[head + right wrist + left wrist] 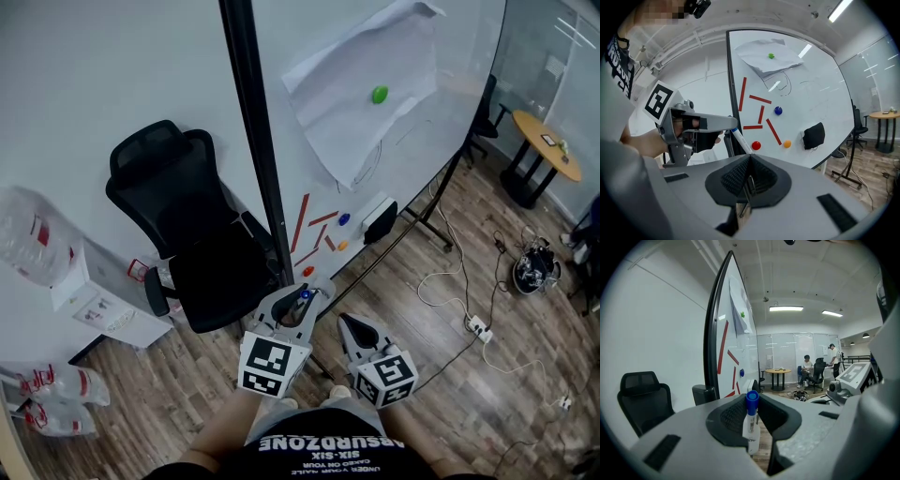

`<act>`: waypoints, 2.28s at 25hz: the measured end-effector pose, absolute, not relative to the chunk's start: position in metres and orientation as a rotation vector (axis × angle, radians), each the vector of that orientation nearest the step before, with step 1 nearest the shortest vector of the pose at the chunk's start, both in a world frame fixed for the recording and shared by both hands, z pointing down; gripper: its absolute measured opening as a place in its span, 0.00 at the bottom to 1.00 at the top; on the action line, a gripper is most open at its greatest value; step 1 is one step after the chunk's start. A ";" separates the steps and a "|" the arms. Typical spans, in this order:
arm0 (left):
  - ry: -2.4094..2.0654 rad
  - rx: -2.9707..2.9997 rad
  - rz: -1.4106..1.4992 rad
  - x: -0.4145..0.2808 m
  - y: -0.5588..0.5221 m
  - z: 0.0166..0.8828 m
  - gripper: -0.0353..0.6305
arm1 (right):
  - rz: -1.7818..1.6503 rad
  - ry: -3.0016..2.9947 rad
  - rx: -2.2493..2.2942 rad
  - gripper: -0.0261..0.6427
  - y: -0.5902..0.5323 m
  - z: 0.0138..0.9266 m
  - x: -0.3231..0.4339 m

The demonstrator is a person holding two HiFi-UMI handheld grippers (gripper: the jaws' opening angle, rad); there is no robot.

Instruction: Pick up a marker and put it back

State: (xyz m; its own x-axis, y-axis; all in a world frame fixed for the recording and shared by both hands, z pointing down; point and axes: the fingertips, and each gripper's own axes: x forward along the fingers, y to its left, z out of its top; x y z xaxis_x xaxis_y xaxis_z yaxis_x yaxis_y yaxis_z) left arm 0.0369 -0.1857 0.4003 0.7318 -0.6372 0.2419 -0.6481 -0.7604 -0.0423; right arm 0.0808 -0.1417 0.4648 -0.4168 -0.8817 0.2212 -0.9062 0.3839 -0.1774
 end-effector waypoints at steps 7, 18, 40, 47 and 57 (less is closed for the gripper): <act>-1.085 2.868 0.398 0.043 -0.190 0.409 0.17 | 0.413 -2.544 1.627 0.03 -0.149 0.465 0.087; -1.107 2.841 0.519 0.049 -0.194 0.441 0.17 | 0.416 -2.571 1.592 0.03 -0.152 0.466 0.086; -1.127 2.735 0.660 0.065 -0.202 0.493 0.17 | 0.400 -2.569 1.553 0.03 -0.150 0.469 0.107; -1.153 2.722 0.674 0.069 -0.204 0.503 0.17 | 0.400 -2.585 1.519 0.03 -0.148 0.471 0.110; -1.187 2.672 0.713 0.072 -0.204 0.521 0.17 | 0.387 -2.606 1.482 0.03 -0.147 0.469 0.117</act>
